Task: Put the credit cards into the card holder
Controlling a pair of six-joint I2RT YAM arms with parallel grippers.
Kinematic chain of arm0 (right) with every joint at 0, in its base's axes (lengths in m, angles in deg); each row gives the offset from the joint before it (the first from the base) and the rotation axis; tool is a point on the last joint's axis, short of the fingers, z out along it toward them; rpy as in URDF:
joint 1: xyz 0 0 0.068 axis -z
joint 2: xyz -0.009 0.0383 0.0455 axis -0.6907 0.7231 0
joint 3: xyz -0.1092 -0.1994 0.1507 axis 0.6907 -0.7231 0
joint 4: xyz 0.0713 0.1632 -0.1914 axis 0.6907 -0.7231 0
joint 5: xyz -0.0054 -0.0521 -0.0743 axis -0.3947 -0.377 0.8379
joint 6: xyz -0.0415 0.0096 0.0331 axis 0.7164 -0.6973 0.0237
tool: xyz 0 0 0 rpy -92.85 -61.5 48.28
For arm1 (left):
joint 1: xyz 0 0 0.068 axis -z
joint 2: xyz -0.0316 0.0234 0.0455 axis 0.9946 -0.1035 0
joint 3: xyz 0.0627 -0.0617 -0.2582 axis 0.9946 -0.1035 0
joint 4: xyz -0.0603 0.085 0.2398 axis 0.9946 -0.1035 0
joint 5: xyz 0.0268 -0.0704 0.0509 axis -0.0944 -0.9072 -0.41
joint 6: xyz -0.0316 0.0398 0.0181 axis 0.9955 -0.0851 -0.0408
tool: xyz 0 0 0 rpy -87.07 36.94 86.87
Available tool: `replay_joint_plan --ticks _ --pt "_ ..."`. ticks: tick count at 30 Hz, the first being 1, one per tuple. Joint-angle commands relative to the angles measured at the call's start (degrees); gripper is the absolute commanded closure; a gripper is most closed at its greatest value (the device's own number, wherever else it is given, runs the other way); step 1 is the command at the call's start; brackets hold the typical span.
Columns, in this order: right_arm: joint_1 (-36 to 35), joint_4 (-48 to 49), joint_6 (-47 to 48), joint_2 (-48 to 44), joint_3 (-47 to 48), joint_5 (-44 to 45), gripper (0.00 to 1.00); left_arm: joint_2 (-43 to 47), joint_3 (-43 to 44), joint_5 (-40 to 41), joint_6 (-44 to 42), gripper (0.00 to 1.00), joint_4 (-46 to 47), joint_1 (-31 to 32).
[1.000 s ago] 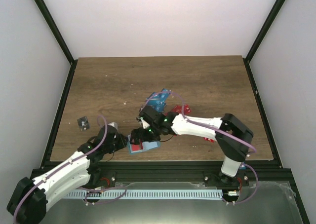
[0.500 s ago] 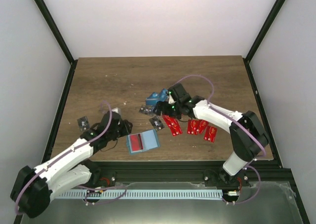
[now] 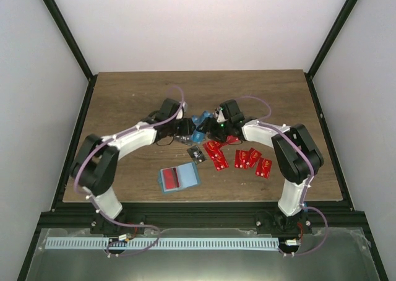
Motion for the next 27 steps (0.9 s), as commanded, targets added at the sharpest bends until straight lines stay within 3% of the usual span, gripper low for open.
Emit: replay_joint_plan --ticks 1,6,13,20,27 --pt "-0.26 8.36 -6.01 1.82 -1.06 -5.79 0.3 -8.62 6.83 -7.88 -6.87 0.51 -1.37 -1.66" --pt "-0.27 12.04 -9.39 3.57 -2.96 -6.76 0.34 -17.28 15.16 -9.44 -9.57 0.52 -8.38 -2.43" --pt "-0.26 17.22 -12.19 7.0 -4.78 -9.09 0.41 -22.84 19.24 -9.68 -10.16 0.52 -11.51 -3.07" --pt "-0.25 19.05 -14.25 9.1 -5.03 -7.89 0.44 -27.26 19.93 -13.96 -9.55 0.54 -12.94 -2.64" --pt "-0.25 25.22 -16.99 10.94 -6.89 -9.88 0.49 -25.73 14.26 -18.12 -7.68 0.54 -10.04 -1.16"
